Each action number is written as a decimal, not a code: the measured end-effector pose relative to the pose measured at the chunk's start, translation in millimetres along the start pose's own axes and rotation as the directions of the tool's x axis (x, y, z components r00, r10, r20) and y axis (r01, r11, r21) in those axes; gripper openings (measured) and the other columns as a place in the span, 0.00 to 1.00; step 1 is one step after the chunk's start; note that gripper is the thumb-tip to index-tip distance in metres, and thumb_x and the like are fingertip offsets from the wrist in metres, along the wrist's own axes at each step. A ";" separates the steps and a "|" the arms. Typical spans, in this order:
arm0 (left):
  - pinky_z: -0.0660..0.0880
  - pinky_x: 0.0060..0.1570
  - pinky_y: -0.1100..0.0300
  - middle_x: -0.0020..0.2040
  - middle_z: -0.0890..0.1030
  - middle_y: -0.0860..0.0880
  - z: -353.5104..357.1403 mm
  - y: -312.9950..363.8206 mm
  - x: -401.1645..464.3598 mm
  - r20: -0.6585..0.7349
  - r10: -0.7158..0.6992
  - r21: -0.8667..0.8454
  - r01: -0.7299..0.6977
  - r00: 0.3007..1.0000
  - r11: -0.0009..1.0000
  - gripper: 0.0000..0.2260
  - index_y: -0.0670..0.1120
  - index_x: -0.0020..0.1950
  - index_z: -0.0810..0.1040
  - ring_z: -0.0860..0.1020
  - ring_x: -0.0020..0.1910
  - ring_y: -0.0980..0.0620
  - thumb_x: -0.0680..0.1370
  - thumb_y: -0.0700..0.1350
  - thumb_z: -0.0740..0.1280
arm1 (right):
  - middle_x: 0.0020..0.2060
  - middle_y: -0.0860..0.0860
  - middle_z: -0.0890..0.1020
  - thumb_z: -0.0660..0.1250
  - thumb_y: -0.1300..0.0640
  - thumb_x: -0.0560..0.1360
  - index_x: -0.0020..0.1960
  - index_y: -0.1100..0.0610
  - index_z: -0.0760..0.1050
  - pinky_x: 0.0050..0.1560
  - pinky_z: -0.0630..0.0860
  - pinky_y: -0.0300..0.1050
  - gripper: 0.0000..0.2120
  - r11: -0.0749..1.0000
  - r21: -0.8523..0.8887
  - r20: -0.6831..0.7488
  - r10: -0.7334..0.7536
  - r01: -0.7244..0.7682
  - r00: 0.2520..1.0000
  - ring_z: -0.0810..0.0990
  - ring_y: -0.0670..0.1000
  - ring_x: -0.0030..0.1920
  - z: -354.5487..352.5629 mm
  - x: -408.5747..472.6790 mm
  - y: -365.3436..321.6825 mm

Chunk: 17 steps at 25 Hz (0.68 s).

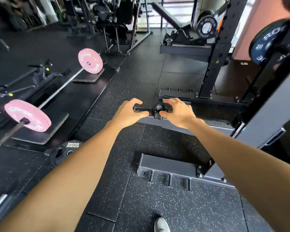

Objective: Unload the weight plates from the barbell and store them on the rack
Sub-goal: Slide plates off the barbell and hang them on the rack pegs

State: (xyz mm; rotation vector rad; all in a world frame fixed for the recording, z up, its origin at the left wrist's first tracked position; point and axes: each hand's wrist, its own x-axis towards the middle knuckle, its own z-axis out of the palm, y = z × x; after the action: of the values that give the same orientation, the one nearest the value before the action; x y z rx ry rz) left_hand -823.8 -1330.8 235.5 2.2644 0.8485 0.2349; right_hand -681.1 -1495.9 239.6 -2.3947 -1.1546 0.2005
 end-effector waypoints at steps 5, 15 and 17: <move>0.68 0.50 0.56 0.64 0.70 0.51 -48.7 37.0 -107.3 -0.056 0.117 -0.015 -0.118 0.991 0.993 0.24 0.63 0.61 0.71 0.71 0.56 0.53 0.67 0.63 0.71 | 0.70 0.49 0.69 0.64 0.42 0.74 0.72 0.47 0.65 0.68 0.60 0.55 0.28 0.996 -0.060 -0.105 -0.075 0.069 0.992 0.68 0.55 0.69 -55.4 -98.1 -55.0; 0.67 0.39 0.63 0.59 0.68 0.55 -46.4 181.0 -202.8 -0.031 0.351 -0.039 -0.353 0.936 0.935 0.22 0.66 0.59 0.70 0.74 0.44 0.60 0.67 0.66 0.70 | 0.70 0.50 0.68 0.63 0.42 0.74 0.73 0.47 0.62 0.68 0.60 0.55 0.29 0.989 -0.141 -0.267 0.009 -0.048 0.964 0.68 0.54 0.69 -185.1 -238.4 -42.1; 0.68 0.46 0.60 0.59 0.68 0.55 -33.6 217.3 -208.1 -0.016 0.410 -0.065 -0.410 0.912 0.910 0.21 0.67 0.57 0.70 0.72 0.50 0.57 0.67 0.66 0.70 | 0.70 0.50 0.68 0.63 0.42 0.74 0.73 0.47 0.62 0.67 0.60 0.56 0.30 0.985 -0.144 -0.309 0.047 -0.096 0.950 0.68 0.54 0.69 -215.9 -262.0 -21.2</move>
State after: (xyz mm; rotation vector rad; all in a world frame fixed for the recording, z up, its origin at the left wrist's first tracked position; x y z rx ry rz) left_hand -886.3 -1562.4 420.1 2.3583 0.3472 0.4489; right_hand -791.9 -1761.6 420.8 -2.4939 -0.9705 -0.2403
